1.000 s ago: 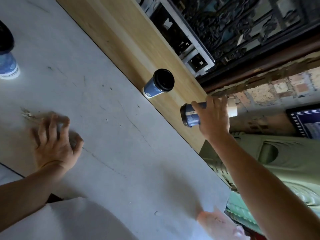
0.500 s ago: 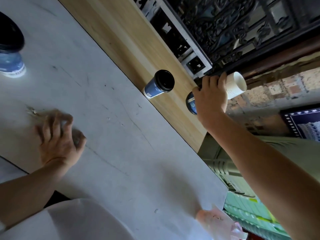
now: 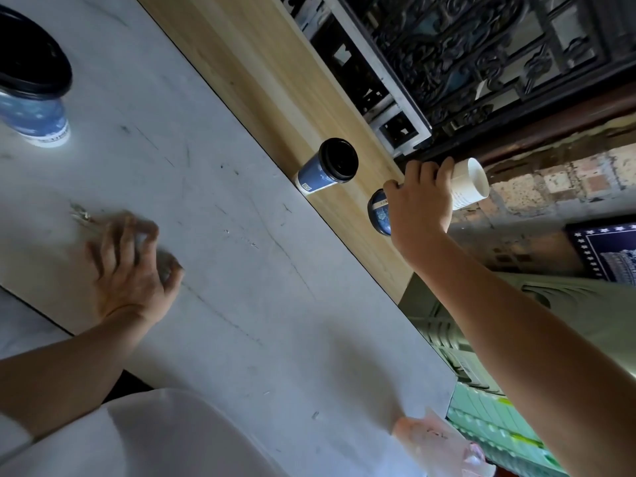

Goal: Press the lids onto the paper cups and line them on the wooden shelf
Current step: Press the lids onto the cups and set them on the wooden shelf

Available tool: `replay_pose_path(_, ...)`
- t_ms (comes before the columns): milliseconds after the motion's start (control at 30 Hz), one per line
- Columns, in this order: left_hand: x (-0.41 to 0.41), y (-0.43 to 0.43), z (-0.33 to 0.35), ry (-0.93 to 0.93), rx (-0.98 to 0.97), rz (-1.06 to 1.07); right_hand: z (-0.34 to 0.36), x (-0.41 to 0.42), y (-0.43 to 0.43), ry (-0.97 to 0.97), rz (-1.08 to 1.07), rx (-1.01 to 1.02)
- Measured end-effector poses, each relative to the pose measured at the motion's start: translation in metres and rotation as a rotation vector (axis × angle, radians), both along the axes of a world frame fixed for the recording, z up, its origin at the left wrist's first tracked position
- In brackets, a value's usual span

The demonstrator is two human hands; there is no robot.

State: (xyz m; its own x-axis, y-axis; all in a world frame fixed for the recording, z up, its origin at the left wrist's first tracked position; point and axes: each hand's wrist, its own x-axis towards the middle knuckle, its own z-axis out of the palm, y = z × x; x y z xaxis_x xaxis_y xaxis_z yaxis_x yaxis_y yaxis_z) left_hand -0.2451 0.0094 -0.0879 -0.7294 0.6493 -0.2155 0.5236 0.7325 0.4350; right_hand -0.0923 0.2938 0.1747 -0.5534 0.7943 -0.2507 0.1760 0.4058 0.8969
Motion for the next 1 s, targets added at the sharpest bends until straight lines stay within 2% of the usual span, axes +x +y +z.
replay_pose_path(200,0.001,0.0,-0.001,0.019,0.001,0.007,-0.01,0.004,-0.016,-0.005,-0.002,-0.083)
replay_pose_path(500,0.014,0.012,0.001,0.023,-0.047,-0.082,0.002,-0.003,-0.025,0.03,-0.004,-0.075)
replay_pose_path(633,0.049,0.04,0.014,0.027,0.002,-0.293,0.006,-0.003,-0.032,0.033,0.034,-0.064)
replay_pose_path(800,0.093,0.046,0.011,0.065,-0.043,-0.519,0.01,0.01,-0.033,0.03,0.046,-0.039)
replay_pose_path(1000,0.113,0.049,0.001,0.053,0.046,-0.464,-0.009,0.03,-0.037,-0.006,0.024,-0.078)
